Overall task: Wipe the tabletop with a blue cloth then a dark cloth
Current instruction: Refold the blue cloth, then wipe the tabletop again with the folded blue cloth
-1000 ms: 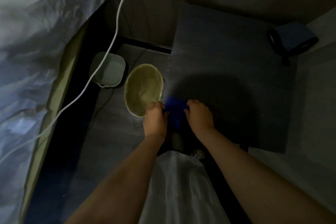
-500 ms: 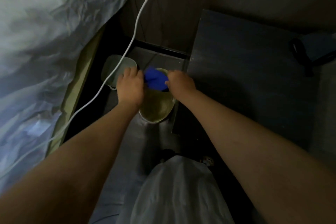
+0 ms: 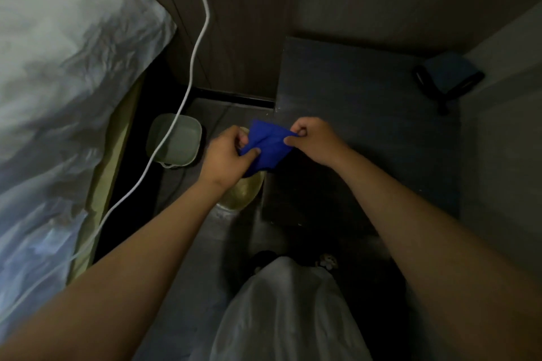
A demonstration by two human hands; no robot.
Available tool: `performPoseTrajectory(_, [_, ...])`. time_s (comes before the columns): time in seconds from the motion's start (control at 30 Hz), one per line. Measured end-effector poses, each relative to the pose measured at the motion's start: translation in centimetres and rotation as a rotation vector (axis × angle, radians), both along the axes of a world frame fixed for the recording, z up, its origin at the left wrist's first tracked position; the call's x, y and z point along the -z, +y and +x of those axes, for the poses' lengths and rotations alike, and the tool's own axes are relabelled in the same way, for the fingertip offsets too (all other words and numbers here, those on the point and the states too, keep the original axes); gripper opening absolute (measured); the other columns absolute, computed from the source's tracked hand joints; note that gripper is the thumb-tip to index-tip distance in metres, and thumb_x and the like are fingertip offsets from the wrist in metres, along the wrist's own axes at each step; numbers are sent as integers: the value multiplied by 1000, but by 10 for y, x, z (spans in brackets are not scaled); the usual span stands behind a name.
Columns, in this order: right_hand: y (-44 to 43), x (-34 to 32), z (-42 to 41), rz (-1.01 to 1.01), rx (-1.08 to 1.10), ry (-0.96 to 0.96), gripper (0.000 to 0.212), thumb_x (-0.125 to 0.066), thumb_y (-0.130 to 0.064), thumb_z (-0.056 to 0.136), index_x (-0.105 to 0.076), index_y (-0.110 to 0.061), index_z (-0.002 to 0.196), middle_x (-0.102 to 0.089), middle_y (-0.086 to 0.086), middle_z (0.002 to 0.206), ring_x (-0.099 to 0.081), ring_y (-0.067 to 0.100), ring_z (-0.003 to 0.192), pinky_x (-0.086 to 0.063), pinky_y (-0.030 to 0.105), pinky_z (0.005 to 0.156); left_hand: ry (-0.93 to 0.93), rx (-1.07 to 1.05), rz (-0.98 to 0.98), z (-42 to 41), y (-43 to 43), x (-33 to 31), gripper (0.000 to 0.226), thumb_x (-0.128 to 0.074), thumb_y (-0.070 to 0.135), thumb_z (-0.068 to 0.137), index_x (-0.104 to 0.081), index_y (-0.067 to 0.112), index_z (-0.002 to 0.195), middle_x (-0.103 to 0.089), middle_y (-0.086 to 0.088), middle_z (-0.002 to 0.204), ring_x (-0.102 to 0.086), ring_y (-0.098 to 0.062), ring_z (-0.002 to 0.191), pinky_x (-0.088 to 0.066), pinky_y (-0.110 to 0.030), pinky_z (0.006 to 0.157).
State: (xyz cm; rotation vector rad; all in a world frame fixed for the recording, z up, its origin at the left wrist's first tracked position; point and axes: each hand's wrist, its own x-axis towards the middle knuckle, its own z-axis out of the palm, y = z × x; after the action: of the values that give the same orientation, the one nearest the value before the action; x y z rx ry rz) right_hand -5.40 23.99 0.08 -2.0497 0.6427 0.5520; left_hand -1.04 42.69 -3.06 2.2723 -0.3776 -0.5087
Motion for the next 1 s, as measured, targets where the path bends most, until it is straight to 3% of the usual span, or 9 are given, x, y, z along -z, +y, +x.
performPoseTrajectory(0.17, [-48,-27,-25,106,-67,271,7,-61,-17,93,-61,-13,97,-63,5,97,-66,17,80,-54,25,64,544,-33,-153,-22,-37,-13,26,-78,13,77,-52,13,84,-55,-3,69,-56,-22,71,-48,-35,72])
performPoseTrajectory(0.23, [-57,-21,-34,38,-103,367,10,-61,-17,93,-62,-9,99,-65,9,97,-67,19,78,-55,26,64,613,-5,-123,-38,-51,-8,32,-78,11,76,-50,10,91,-56,-6,72,-56,-26,75,-49,-40,76])
performPoseTrajectory(0.33, [-54,4,-48,-220,-193,407,15,-60,-19,92,-62,-11,104,-65,12,106,-66,24,93,-55,35,78,388,165,129,-59,-66,8,43,-78,17,77,-48,9,107,-62,-12,95,-61,-29,89,-51,-41,79])
performPoseTrajectory(0.43, [-35,23,-65,-546,-198,260,34,-58,-14,91,-53,-12,125,-53,12,129,-54,29,117,-47,40,95,9,349,420,-73,-66,16,48,-71,25,82,-45,16,122,-51,-8,124,-57,-25,105,-53,-38,77])
performPoseTrajectory(0.53, [-13,37,-91,-722,-179,55,40,-55,-12,90,-50,-10,129,-49,12,134,-47,30,124,-41,39,101,-253,494,362,-89,-60,23,38,-62,20,84,-51,10,119,-51,-11,120,-54,-27,105,-53,-37,75])
performPoseTrajectory(0.67, [18,53,-126,-674,-314,-113,49,-67,-9,79,-59,-1,126,-58,17,131,-56,35,121,-43,41,103,-314,684,266,-103,-56,35,45,-53,15,80,-59,-1,122,-58,-19,124,-59,-37,109,-50,-43,94])
performPoseTrajectory(0.73, [20,57,-136,-600,-441,30,66,-53,-17,92,-27,0,149,-21,14,159,-21,29,148,-18,41,121,-253,755,337,-105,-60,32,56,-59,14,87,-46,1,139,-40,-19,148,-40,-34,135,-23,-35,113])
performPoseTrajectory(0.8, [15,60,-138,-558,-561,211,67,-34,-25,100,0,-5,154,11,9,162,10,22,150,3,40,123,-215,844,406,-103,-60,37,64,-52,21,95,-23,7,151,-10,-12,160,-9,-26,148,3,-26,111])
performPoseTrajectory(1.0, [9,54,-135,-542,-633,274,74,-38,-28,98,5,-5,153,14,10,162,14,23,150,6,39,122,-278,1049,689,-95,-67,36,76,-44,38,97,0,14,154,13,-11,159,13,-24,148,9,-34,117])
